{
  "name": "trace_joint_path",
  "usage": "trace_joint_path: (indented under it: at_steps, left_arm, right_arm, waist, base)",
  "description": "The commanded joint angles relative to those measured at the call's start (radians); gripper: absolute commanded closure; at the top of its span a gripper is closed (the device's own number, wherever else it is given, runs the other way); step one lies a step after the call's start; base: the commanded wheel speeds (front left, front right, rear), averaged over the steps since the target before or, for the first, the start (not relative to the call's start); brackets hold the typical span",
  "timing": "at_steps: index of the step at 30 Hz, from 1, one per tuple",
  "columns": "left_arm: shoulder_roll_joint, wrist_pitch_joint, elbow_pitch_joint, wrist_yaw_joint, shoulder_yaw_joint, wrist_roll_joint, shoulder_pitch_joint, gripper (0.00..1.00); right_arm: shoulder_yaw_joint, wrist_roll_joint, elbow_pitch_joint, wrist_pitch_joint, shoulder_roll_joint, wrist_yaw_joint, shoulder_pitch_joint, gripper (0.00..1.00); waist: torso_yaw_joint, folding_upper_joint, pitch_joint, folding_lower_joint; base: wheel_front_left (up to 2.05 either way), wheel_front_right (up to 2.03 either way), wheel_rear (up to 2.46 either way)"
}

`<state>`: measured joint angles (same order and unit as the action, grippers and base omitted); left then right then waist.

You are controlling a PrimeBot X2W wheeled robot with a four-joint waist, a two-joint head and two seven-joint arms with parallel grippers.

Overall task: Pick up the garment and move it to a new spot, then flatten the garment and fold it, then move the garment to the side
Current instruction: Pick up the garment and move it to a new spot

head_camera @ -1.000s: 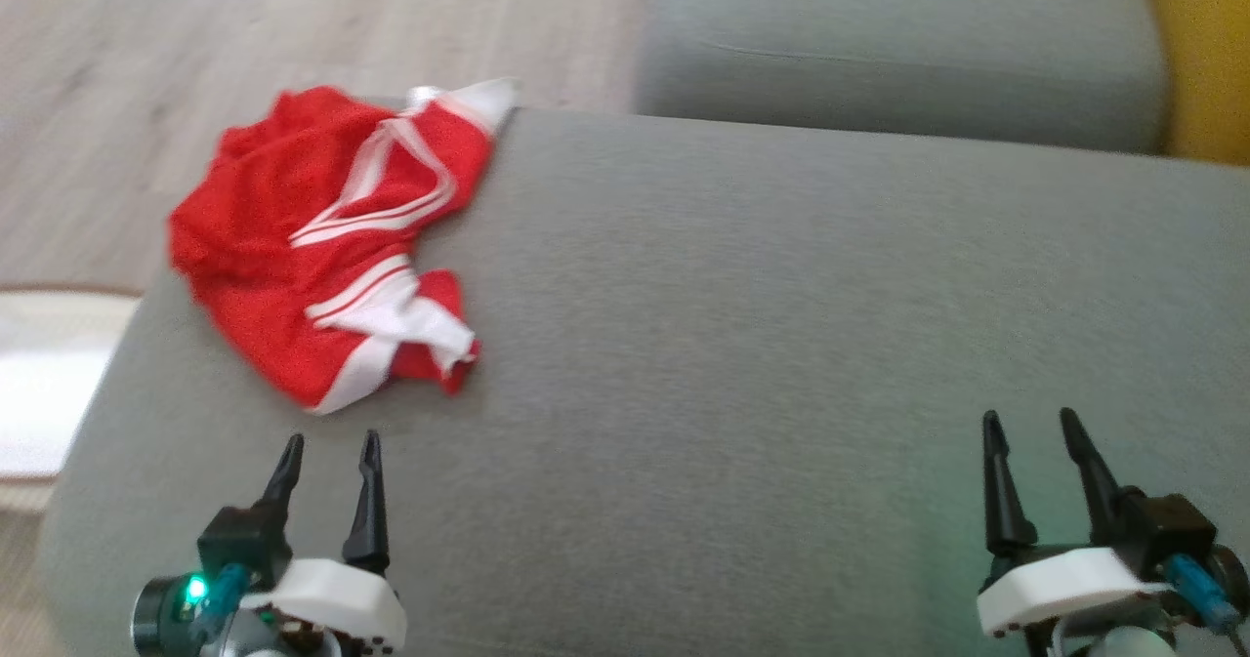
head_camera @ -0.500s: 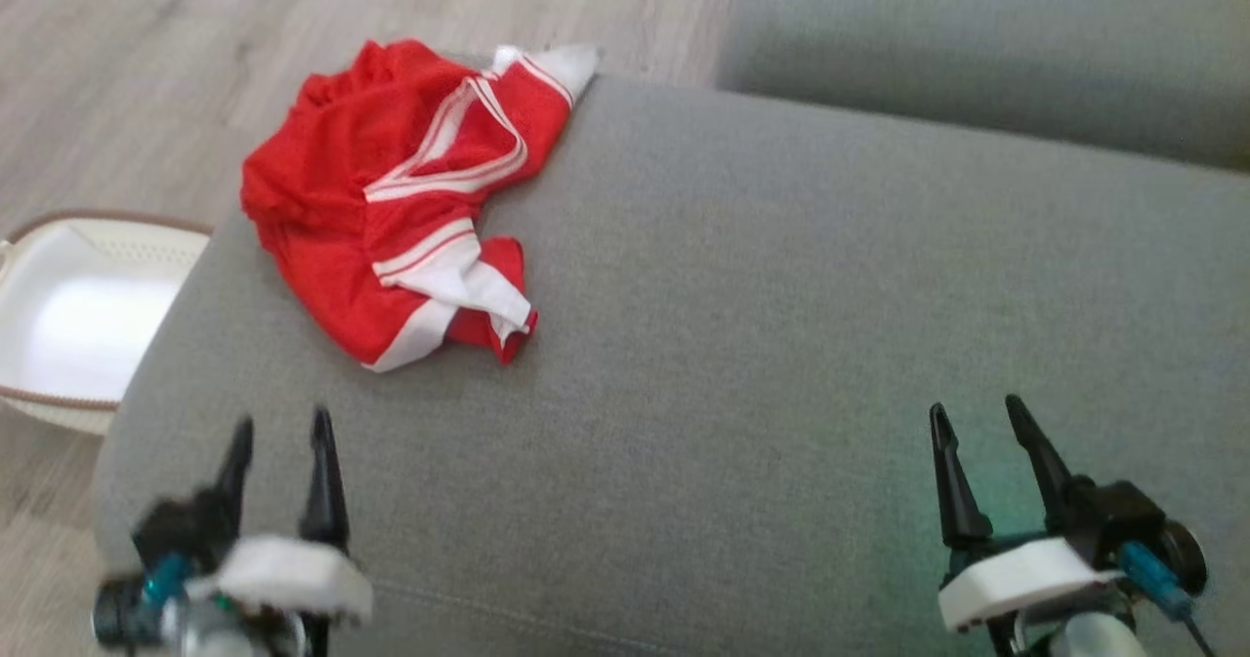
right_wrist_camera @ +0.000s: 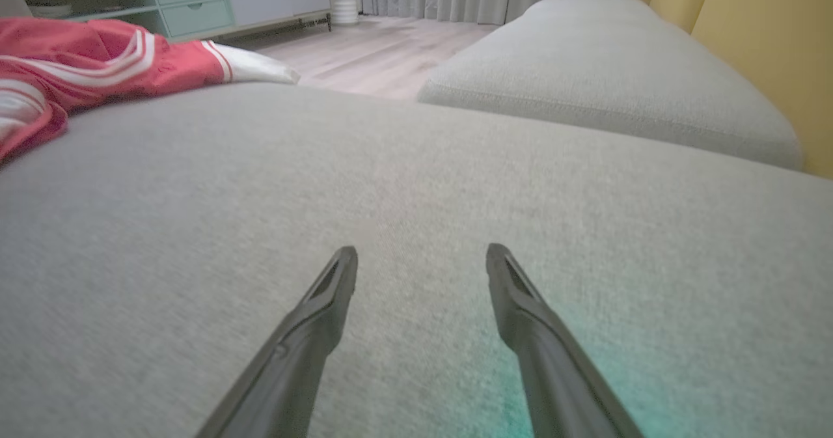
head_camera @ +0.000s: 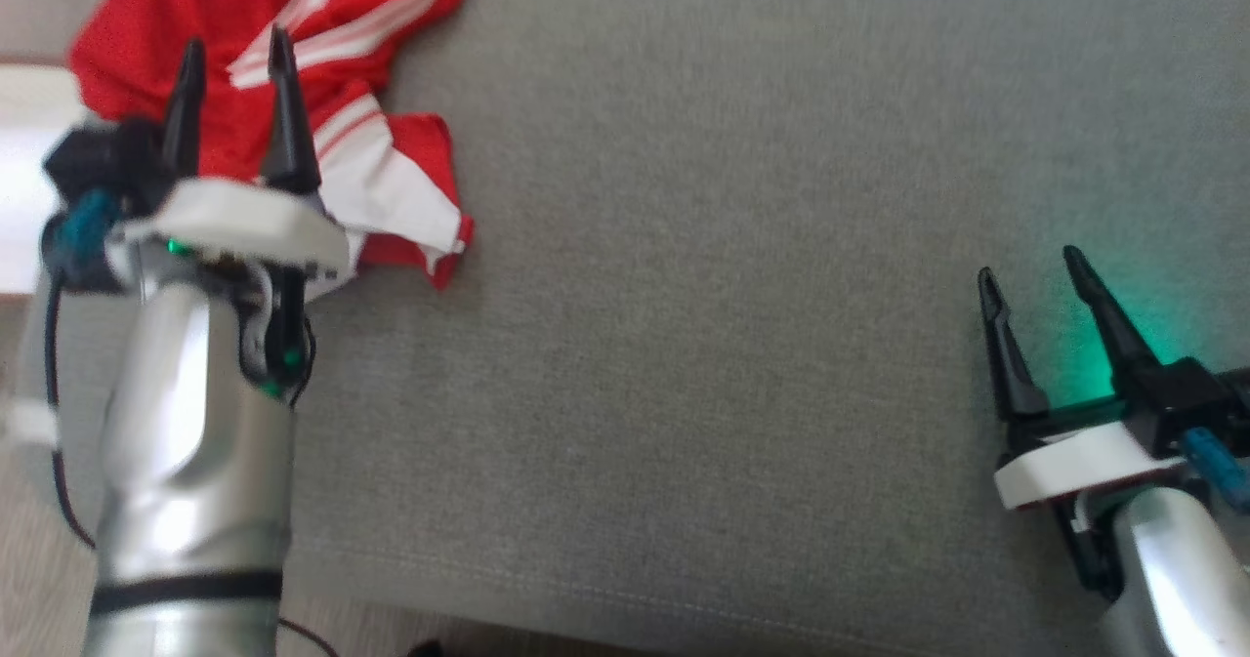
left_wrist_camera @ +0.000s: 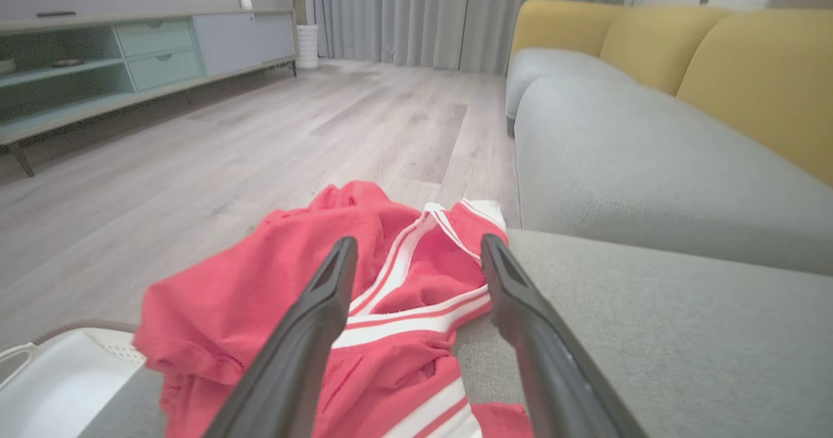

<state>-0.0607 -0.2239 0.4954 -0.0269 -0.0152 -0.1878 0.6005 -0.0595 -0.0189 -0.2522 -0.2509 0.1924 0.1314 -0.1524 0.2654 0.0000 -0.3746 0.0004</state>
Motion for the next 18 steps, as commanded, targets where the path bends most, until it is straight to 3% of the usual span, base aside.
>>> trace_joint_path:
  at_steps: [1, 11, 18]
  left_arm:
    - [-0.042, 0.003, -0.016, 0.002, 0.036, -0.003, 0.023, 0.00]
    - [-0.061, 0.034, 0.293, 0.069, 0.015, 0.032, 0.207, 0.00]
    - [-0.049, 0.034, 0.442, 0.085, -0.009, 0.039, 0.242, 0.00]
  right_arm:
    - [-0.021, -0.001, 0.035, -0.011, 0.014, -0.001, -0.005, 0.00]
    - [0.028, 0.001, 0.077, -0.011, 0.071, -0.001, 0.052, 0.00]
    - [0.020, 0.006, 0.092, -0.011, 0.068, -0.001, 0.076, 0.00]
  waist:
    - [-0.019, 0.0000, -0.074, -0.0004]
    - [0.000, 0.0000, -0.100, -0.0004]
    - [0.017, 0.0000, -0.079, -0.0004]
  base:
    - [0.00, 0.00, 0.00]
    - [0.00, 0.00, 0.00]
    - [0.00, 0.00, 0.00]
